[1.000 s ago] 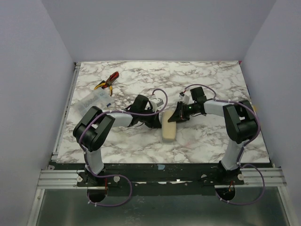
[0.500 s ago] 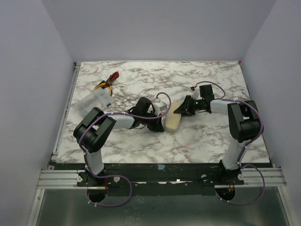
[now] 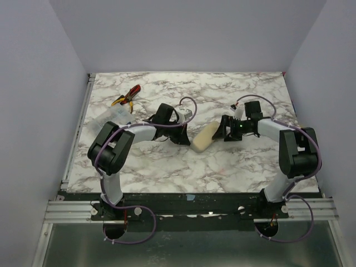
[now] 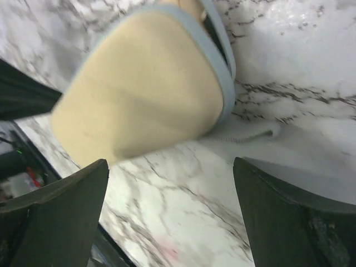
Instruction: Open the umbrella
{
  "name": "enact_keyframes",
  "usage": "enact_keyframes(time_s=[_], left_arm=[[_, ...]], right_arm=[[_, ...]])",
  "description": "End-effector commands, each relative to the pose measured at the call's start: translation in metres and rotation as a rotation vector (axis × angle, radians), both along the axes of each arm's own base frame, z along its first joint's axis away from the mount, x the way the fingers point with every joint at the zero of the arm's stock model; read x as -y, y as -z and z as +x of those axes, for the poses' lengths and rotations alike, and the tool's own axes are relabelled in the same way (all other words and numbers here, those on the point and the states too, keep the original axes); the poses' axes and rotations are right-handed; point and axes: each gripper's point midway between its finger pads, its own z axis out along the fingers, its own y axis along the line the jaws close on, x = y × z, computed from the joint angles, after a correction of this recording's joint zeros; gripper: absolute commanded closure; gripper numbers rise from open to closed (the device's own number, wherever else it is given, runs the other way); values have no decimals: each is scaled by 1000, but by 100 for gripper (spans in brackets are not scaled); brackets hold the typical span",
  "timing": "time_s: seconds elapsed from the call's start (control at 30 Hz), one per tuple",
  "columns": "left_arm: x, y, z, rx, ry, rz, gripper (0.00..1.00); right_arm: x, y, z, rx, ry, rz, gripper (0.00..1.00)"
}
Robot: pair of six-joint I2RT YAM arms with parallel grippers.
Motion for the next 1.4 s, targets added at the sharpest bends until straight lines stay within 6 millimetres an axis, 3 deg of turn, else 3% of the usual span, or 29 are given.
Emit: enact_keyframes(time_s=[0.0, 0.13, 0.33, 0.63, 0.9, 1.23, 1.37], left_arm=[[6, 0, -3, -43, 113, -5, 100], [7, 3, -1, -54, 131, 1, 100], [4, 8, -2, -78, 146, 9, 100], [3, 9, 4, -76, 139, 15, 100], [5, 6, 9, -69, 133, 14, 100], [6, 5, 11, -68, 132, 14, 100], [4, 5, 9, -72, 124, 17, 100]], right_arm=[[29, -4, -24, 100, -233, -172, 5], [31, -29, -26, 306, -415, -199, 3], [11, -68, -6, 823, -757, -183, 0], [-18, -58, 10, 1288, -1320, -281, 0], [-46, -43, 11, 1442, -1572, -248, 0], [-53, -7, 12, 1414, -1800, -193, 0], [-46, 7, 10, 1340, -1827, -201, 8]])
